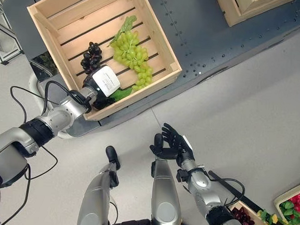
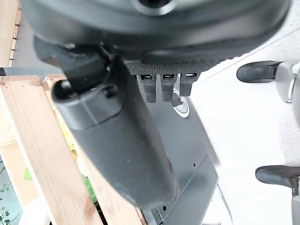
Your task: Pick up the fruits from the basket on one side to the basket on the other side
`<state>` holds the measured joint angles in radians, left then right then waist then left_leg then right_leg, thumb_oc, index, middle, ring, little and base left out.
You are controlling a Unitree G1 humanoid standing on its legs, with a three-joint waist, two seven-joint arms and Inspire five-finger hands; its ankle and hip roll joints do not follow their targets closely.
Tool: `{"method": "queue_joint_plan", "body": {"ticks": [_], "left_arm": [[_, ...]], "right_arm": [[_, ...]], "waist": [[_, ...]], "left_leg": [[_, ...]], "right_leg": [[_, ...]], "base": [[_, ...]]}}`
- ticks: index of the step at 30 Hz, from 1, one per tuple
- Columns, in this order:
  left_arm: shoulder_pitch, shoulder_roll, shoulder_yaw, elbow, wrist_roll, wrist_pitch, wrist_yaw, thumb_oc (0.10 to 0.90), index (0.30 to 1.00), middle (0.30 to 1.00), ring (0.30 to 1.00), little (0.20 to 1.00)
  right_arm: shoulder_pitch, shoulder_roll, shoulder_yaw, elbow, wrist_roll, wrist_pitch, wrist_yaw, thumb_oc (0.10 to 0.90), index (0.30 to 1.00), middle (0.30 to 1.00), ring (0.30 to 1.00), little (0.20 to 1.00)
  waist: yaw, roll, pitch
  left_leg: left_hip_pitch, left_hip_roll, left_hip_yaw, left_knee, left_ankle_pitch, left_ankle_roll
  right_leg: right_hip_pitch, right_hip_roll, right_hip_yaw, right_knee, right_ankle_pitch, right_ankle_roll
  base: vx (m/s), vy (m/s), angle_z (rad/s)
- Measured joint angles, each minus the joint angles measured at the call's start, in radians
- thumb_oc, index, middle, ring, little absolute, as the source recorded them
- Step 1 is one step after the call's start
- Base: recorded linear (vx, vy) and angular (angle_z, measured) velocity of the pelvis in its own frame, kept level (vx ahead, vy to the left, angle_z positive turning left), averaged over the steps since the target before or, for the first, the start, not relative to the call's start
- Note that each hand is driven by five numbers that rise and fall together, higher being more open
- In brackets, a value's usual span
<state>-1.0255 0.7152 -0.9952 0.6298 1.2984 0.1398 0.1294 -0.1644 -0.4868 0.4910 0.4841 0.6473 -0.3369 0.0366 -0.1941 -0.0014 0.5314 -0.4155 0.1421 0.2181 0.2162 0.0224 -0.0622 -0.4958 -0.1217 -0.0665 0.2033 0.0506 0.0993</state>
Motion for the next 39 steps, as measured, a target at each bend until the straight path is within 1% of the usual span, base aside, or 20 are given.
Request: {"method": "queue_joint_plan", "body": {"ticks": [1, 5, 8, 12, 17, 18, 19, 21, 24, 25, 26, 28, 31, 32, 33, 34, 35, 37, 38, 39], "left_arm": [[0.003, 0.000, 0.000, 0.008, -0.004, 0.000, 0.020, 0.400, 0.300, 0.300, 0.300, 0.300], [0.013, 0.000, 0.004, 0.026, -0.010, -0.001, 0.075, 0.400, 0.300, 0.300, 0.300, 0.300], [0.038, 0.001, 0.030, 0.041, -0.022, -0.001, 0.124, 0.400, 0.300, 0.300, 0.300, 0.300], [0.057, 0.002, 0.035, 0.078, -0.104, -0.004, 0.188, 0.400, 0.300, 0.300, 0.300, 0.300], [0.134, 0.018, 0.096, 0.079, -0.196, -0.028, 0.316, 0.400, 0.300, 0.300, 0.300, 0.300], [0.162, 0.024, 0.125, 0.073, -0.245, -0.039, 0.365, 0.400, 0.300, 0.300, 0.300, 0.300], [0.177, 0.024, 0.140, 0.071, -0.267, -0.042, 0.386, 0.400, 0.300, 0.300, 0.300, 0.300], [0.286, 0.041, 0.260, 0.019, -0.363, -0.080, 0.487, 0.400, 0.300, 0.300, 0.300, 0.300], [0.391, 0.056, 0.377, -0.037, -0.421, -0.147, 0.591, 0.400, 0.300, 0.300, 0.300, 0.300], [0.414, 0.066, 0.396, -0.063, -0.439, -0.164, 0.630, 0.400, 0.300, 0.300, 0.300, 0.300], [0.420, 0.073, 0.400, -0.075, -0.444, -0.173, 0.645, 0.400, 0.300, 0.300, 0.300, 0.300], [0.472, 0.096, 0.455, -0.153, -0.449, -0.206, 0.677, 0.400, 0.300, 0.300, 0.300, 0.300], [0.554, 0.103, 0.540, -0.228, -0.453, -0.247, 0.725, 0.400, 0.300, 0.300, 0.300, 0.300], [0.580, 0.103, 0.574, -0.255, -0.472, -0.263, 0.732, 0.400, 0.300, 0.300, 0.300, 0.300], [0.598, 0.103, 0.596, -0.274, -0.485, -0.270, 0.733, 0.400, 0.300, 0.300, 0.300, 0.300], [0.633, 0.101, 0.640, -0.300, -0.498, -0.281, 0.745, 0.400, 0.300, 0.300, 0.300, 0.300], [0.644, 0.101, 0.655, -0.309, -0.508, -0.286, 0.750, 0.400, 0.300, 0.300, 0.300, 0.300], [0.689, 0.083, 0.740, -0.356, -0.541, -0.310, 0.764, 0.400, 0.300, 0.300, 0.300, 0.300], [0.702, 0.080, 0.758, -0.374, -0.561, -0.315, 0.765, 0.400, 0.300, 0.300, 0.300, 0.300], [0.725, 0.074, 0.799, -0.405, -0.574, -0.333, 0.768, 0.400, 0.300, 0.300, 0.300, 0.300]], "right_arm": [[0.001, 0.000, 0.001, 0.001, 0.000, 0.000, 0.000, 0.800, 0.900, 0.900, 0.900, 0.900], [-0.002, 0.000, 0.001, 0.000, 0.000, -0.002, -0.001, 0.800, 0.900, 0.900, 0.900, 0.900], [-0.009, 0.005, 0.002, -0.003, -0.001, -0.006, -0.007, 0.800, 0.900, 0.900, 0.900, 0.900], [-0.006, 0.005, 0.003, -0.019, -0.001, -0.016, -0.015, 0.800, 0.900, 0.900, 0.900, 0.900], [-0.001, 0.004, 0.003, -0.029, -0.001, -0.029, -0.017, 0.800, 0.900, 0.900, 0.900, 0.900], [0.005, 0.003, 0.002, -0.045, -0.001, -0.031, -0.019, 0.800, 0.900, 0.900, 0.900, 0.900], [0.010, 0.003, 0.002, -0.053, -0.001, -0.036, -0.019, 0.800, 0.900, 0.900, 0.900, 0.900], [0.036, 0.004, -0.009, -0.094, -0.002, -0.042, -0.023, 0.800, 0.900, 0.900, 0.900, 0.900], [0.084, 0.003, -0.047, -0.162, -0.010, -0.049, -0.035, 0.800, 0.900, 0.900, 0.900, 0.900], [0.110, 0.002, -0.066, -0.191, -0.012, -0.055, -0.037, 0.800, 0.900, 0.900, 0.900, 0.900], [0.111, 0.002, -0.077, -0.205, -0.012, -0.058, -0.037, 0.800, 0.900, 0.900, 0.900, 0.900], [0.122, -0.004, -0.103, -0.249, -0.014, -0.058, -0.043, 0.800, 0.900, 0.900, 0.900, 0.900], [0.126, -0.006, -0.144, -0.323, -0.049, -0.053, -0.060, 0.800, 0.900, 0.900, 0.900, 0.900], [0.132, -0.006, -0.167, -0.356, -0.059, -0.052, -0.060, 0.800, 0.900, 0.900, 0.900, 0.900], [0.132, -0.006, -0.176, -0.374, -0.059, -0.048, -0.061, 0.800, 0.900, 0.900, 0.900, 0.900], [0.133, -0.006, -0.191, -0.401, -0.062, -0.043, -0.061, 0.800, 0.900, 0.900, 0.900, 0.900], [0.132, -0.006, -0.199, -0.413, -0.070, -0.040, -0.061, 0.800, 0.900, 0.900, 0.900, 0.900], [0.131, -0.006, -0.254, -0.460, -0.105, -0.035, -0.061, 0.800, 0.900, 0.900, 0.900, 0.900], [0.132, -0.006, -0.268, -0.470, -0.114, -0.032, -0.061, 0.800, 0.900, 0.900, 0.900, 0.900], [0.140, -0.004, -0.297, -0.490, -0.134, -0.028, -0.062, 0.800, 0.900, 0.900, 0.900, 0.900]], "waist": [[-0.001, 0.000, 0.000], [0.000, 0.000, 0.000], [0.000, 0.000, 0.000], [0.001, -0.001, 0.000], [0.005, -0.001, 0.000], [0.006, -0.001, 0.000], [0.007, -0.001, 0.000], [0.012, -0.002, 0.001], [0.025, -0.002, 0.000], [0.031, -0.002, -0.001], [0.040, -0.002, -0.001], [0.057, -0.003, -0.002], [0.060, -0.004, -0.003], [0.062, -0.005, -0.004], [0.062, -0.006, -0.004], [0.063, -0.010, -0.007], [0.063, -0.011, -0.008], [0.063, -0.012, -0.011], [0.063, -0.013, -0.011], [0.062, -0.016, -0.013]], "left_leg": [[-0.002, 0.001, 0.000, 0.000, 0.000, 0.000], [-0.001, 0.001, -0.004, 0.001, 0.000, 0.000], [0.003, 0.001, -0.004, 0.001, 0.000, 0.000], [0.020, 0.001, -0.002, -0.002, 0.000, 0.000], [0.069, 0.001, 0.000, -0.022, 0.003, -0.004], [0.086, 0.002, 0.000, -0.027, 0.004, -0.005], [0.096, 0.003, 0.000, -0.033, 0.005, -0.007], [0.152, 0.004, 0.000, -0.060, 0.009, -0.011], [0.223, 0.005, -0.010, -0.102, 0.015, -0.019], [0.241, 0.005, -0.019, -0.120, 0.022, -0.020], [0.247, 0.004, -0.021, -0.126, 0.024, -0.021], [0.281, 0.000, -0.022, -0.163, 0.035, -0.021], [0.338, -0.005, -0.019, -0.211, 0.043, -0.020], [0.360, -0.006, -0.018, -0.227, 0.043, -0.020], [0.372, -0.006, -0.016, -0.235, 0.044, -0.021], [0.398, -0.004, -0.017, -0.250, 0.044, -0.022], [0.409, -0.003, -0.017, -0.259, 0.044, -0.022], [0.458, -0.003, -0.016, -0.290, 0.045, -0.024], [0.473, -0.003, -0.016, -0.299, 0.046, -0.024], [0.495, -0.003, -0.018, -0.305, 0.045, -0.026]], "right_leg": [[-0.003, 0.001, 0.000, 0.001, 0.003, 0.004], [-0.003, 0.002, -0.001, 0.009, 0.001, 0.001], [0.001, 0.002, -0.001, 0.010, 0.001, 0.001], [0.016, 0.002, 0.000, 0.010, 0.001, 0.001], [0.059, 0.004, -0.001, 0.001, 0.000, 0.000], [0.076, 0.006, -0.002, -0.007, 0.000, 0.000], [0.086, 0.007, -0.003, -0.010, 0.000, 0.000], [0.137, 0.010, -0.004, -0.026, 0.000, -0.001], [0.215, 0.016, -0.021, -0.069, 0.000, -0.001], [0.235, 0.018, -0.025, -0.087, 0.003, 0.000], [0.242, 0.018, -0.027, -0.092, 0.004, 0.000], [0.280, 0.020, -0.028, -0.136, 0.021, 0.003], [0.344, 0.021, -0.030, -0.201, 0.042, 0.008], [0.369, 0.023, -0.031, -0.223, 0.045, 0.009], [0.380, 0.024, -0.031, -0.229, 0.046, 0.009], [0.401, 0.028, -0.030, -0.242, 0.046, 0.009], [0.411, 0.030, -0.029, -0.246, 0.046, 0.009], [0.451, 0.033, -0.029, -0.266, 0.046, 0.010], [0.464, 0.033, -0.029, -0.274, 0.046, 0.010], [0.487, 0.034, -0.029, -0.285, 0.046, 0.010]], "base": [[0.00, 0.000, 0.00], [0.00, -0.001, 0.01], [0.00, 0.000, 0.00], [0.00, 0.000, 0.00], [0.00, 0.000, 0.00], [0.00, 0.000, 0.00], [0.00, 0.000, 0.00], [0.02, -0.001, -0.05], [0.05, 0.014, 0.09], [0.06, 0.010, 0.13], [0.08, 0.016, 0.05], [0.08, 0.024, 0.01], [0.07, 0.023, 0.00], [0.06, 0.025, -0.01], [0.06, 0.026, -0.05], [0.06, 0.026, -0.10], [0.07, 0.030, -0.10], [0.11, 0.030, -0.08], [0.10, 0.015, -0.06], [0.06, 0.005, -0.02]]}}
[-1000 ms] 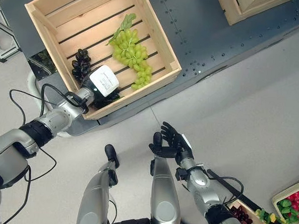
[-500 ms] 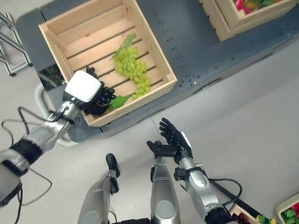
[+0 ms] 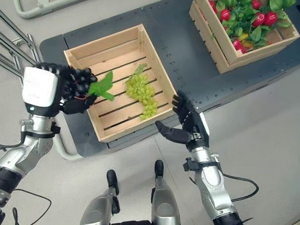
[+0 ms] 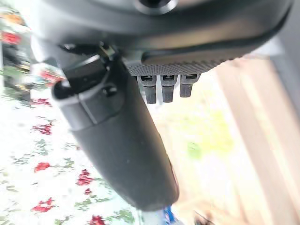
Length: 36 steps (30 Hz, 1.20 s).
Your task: Pick up the fruits from the basket on one side to the basket on the other side
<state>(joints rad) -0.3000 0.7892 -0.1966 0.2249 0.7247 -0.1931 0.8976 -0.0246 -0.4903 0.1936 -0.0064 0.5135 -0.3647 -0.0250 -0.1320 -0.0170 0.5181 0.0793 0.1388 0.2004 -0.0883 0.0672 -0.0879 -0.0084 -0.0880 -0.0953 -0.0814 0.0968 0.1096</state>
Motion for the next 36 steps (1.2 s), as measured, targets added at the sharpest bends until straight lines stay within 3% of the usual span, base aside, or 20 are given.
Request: {"method": "queue_joint_plan", "body": {"ticks": [4, 9, 14, 17, 20, 25, 30, 36], "left_arm": [[0.046, -0.028, 0.104, -0.078, -0.042, -0.064, 0.025, 0.400, 0.300, 0.300, 0.300, 0.300], [0.104, -0.144, 0.170, -0.134, -0.187, -0.155, 0.024, 0.400, 0.300, 0.300, 0.300, 0.300], [0.158, -0.231, 0.181, -0.268, -0.448, -0.240, -0.150, 0.400, 0.300, 0.300, 0.300, 0.300], [0.158, -0.251, 0.175, -0.290, -0.587, -0.240, -0.264, 0.400, 0.300, 0.300, 0.300, 0.300], [0.158, -0.284, 0.163, -0.295, -0.704, -0.236, -0.358, 0.400, 0.300, 0.300, 0.300, 0.300], [0.159, -0.302, 0.142, -0.295, -0.783, -0.215, -0.455, 0.400, 0.300, 0.300, 0.300, 0.300], [0.158, -0.306, 0.105, -0.305, -0.883, -0.141, -0.565, 0.400, 0.300, 0.300, 0.300, 0.300], [0.154, -0.302, 0.066, -0.305, -0.898, -0.060, -0.662, 0.400, 0.300, 0.300, 0.300, 0.300]], "right_arm": [[0.035, 0.003, -0.051, -0.035, -0.020, 0.013, -0.006, 0.800, 0.900, 0.900, 0.900, 0.900], [0.073, 0.011, -0.076, -0.048, -0.070, 0.019, -0.021, 0.800, 0.900, 0.900, 0.900, 0.900], [0.106, 0.010, -0.103, -0.113, -0.074, 0.051, -0.020, 0.800, 0.900, 0.900, 0.900, 0.900], [0.105, 0.011, -0.103, -0.149, -0.068, 0.063, -0.016, 0.800, 0.900, 0.900, 0.900, 0.900], [0.091, 0.015, -0.100, -0.165, 0.051, 0.076, 0.028, 0.800, 0.900, 0.900, 0.900, 0.900], [0.045, 0.016, -0.066, -0.166, 0.165, 0.080, 0.093, 0.800, 0.900, 0.900, 0.900, 0.900], [-0.026, 0.026, -0.001, -0.191, 0.166, 0.124, 0.149, 0.800, 0.900, 0.900, 0.900, 0.900], [-0.100, 0.042, 0.070, -0.196, 0.173, 0.177, 0.171, 0.800, 0.900, 0.900, 0.900, 0.900]], "waist": [[0.008, -0.016, -0.051], [0.007, -0.020, -0.144], [0.012, -0.017, -0.229], [0.010, -0.006, -0.264], [0.014, 0.013, -0.284], [0.018, 0.032, -0.296], [0.047, 0.034, -0.305], [0.077, 0.032, -0.324]], "left_leg": [[0.007, 0.005, 0.000, 0.000, -0.003, -0.005], [0.015, 0.004, 0.006, -0.001, -0.007, -0.006], [0.028, 0.000, 0.025, -0.001, -0.010, -0.004], [0.034, 0.000, 0.027, -0.001, -0.010, -0.004], [0.037, 0.000, 0.027, -0.001, -0.010, -0.003], [0.048, 0.001, 0.022, -0.001, -0.009, -0.004], [0.052, 0.001, 0.015, -0.001, -0.009, -0.004], [0.051, 0.002, -0.008, -0.001, -0.008, -0.005]], "right_leg": [[0.007, 0.005, 0.003, -0.006, -0.001, 0.000], [0.009, 0.004, 0.011, -0.007, 0.000, 0.001], [0.011, 0.002, 0.029, -0.007, 0.002, 0.005], [0.017, 0.002, 0.030, -0.007, 0.003, 0.006], [0.022, 0.001, 0.028, -0.007, 0.003, 0.006], [0.035, 0.002, 0.026, -0.007, 0.004, 0.006], [0.044, 0.001, 0.024, -0.007, 0.004, 0.006], [0.056, 0.000, 0.002, -0.008, 0.000, 0.003]], "base": [[0.07, 0.011, -0.04], [0.05, 0.010, -0.05], [0.01, 0.005, -0.10], [0.00, -0.001, -0.01], [0.00, -0.010, 0.00], [0.00, -0.025, 0.03], [0.01, -0.011, 0.03], [0.02, -0.016, 0.12]]}}
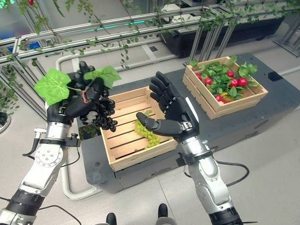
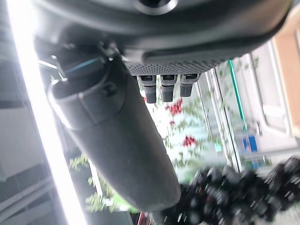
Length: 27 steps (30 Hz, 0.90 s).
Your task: Pick up the fruits from the basket on one side to the basket on the other side
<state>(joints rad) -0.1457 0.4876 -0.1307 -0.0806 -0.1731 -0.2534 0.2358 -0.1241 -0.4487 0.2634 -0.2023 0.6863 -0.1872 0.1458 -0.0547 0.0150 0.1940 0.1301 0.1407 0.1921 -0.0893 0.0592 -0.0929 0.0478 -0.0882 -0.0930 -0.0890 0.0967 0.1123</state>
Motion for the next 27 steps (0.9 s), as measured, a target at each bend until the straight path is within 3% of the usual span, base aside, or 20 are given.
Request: {"method": "queue_joint_plan", "body": {"ticks": [3, 20, 27], "left_arm": [[0.000, 0.004, -0.001, -0.002, -0.001, 0.003, -0.016, 0.400, 0.300, 0.300, 0.300, 0.300], [-0.001, 0.003, -0.051, -0.058, -0.080, 0.010, -0.065, 0.400, 0.300, 0.300, 0.300, 0.300], [-0.001, -0.008, -0.062, -0.109, -0.184, 0.010, -0.092, 0.400, 0.300, 0.300, 0.300, 0.300]], "right_arm": [[0.000, 0.011, 0.023, 0.000, 0.003, 0.017, 0.000, 0.800, 0.900, 0.900, 0.900, 0.900], [-0.001, 0.026, 0.115, 0.052, 0.010, 0.054, -0.003, 0.800, 0.900, 0.900, 0.900, 0.900], [0.003, 0.034, 0.148, 0.083, 0.010, 0.060, -0.007, 0.800, 0.900, 0.900, 0.900, 0.900]], "waist": [[0.018, -0.004, -0.006], [0.021, -0.016, -0.046], [0.022, -0.015, -0.060]], "left_leg": [[0.001, 0.000, -0.001, 0.000, 0.000, 0.000], [-0.005, 0.001, -0.022, -0.006, 0.002, -0.001], [-0.007, 0.001, -0.023, -0.005, 0.002, 0.000]], "right_leg": [[0.001, -0.001, -0.002, 0.000, 0.000, 0.000], [0.008, -0.004, -0.027, 0.000, -0.006, -0.001], [0.007, -0.003, -0.027, 0.000, -0.007, -0.001]], "base": [[0.00, -0.002, 0.01], [0.00, -0.001, 0.03], [0.00, 0.000, 0.00]]}}
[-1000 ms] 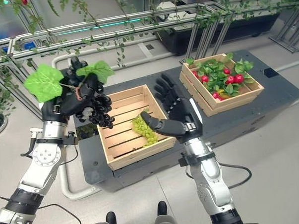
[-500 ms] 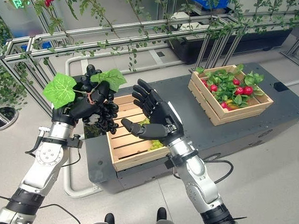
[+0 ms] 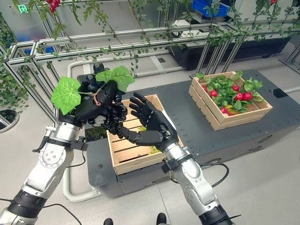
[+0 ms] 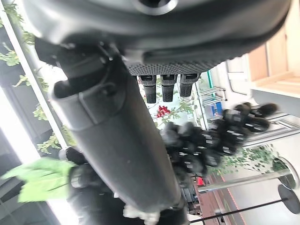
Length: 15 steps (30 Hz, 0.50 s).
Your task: Pick up the fruits from the basket on one side to the basket on the other side
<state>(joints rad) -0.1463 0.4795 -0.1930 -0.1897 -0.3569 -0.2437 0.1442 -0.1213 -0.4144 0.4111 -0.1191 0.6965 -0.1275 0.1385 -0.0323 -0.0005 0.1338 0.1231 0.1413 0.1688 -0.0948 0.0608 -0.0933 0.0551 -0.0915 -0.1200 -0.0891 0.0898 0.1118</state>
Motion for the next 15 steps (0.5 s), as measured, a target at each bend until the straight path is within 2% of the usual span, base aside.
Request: {"method": "queue_joint_plan", "body": {"ticks": [15], "left_arm": [[0.000, -0.029, -0.042, 0.000, -0.052, 0.012, -0.033, 0.400, 0.300, 0.300, 0.300, 0.300]], "right_arm": [[0.000, 0.002, 0.024, 0.000, 0.010, 0.001, -0.002, 0.800, 0.900, 0.900, 0.900, 0.900]], "waist": [[0.007, 0.002, -0.033]], "left_leg": [[-0.002, 0.001, -0.002, -0.001, -0.002, 0.003]], "right_leg": [[0.000, -0.001, 0.000, 0.000, 0.000, 0.000]], "base": [[0.00, 0.000, 0.00]]}}
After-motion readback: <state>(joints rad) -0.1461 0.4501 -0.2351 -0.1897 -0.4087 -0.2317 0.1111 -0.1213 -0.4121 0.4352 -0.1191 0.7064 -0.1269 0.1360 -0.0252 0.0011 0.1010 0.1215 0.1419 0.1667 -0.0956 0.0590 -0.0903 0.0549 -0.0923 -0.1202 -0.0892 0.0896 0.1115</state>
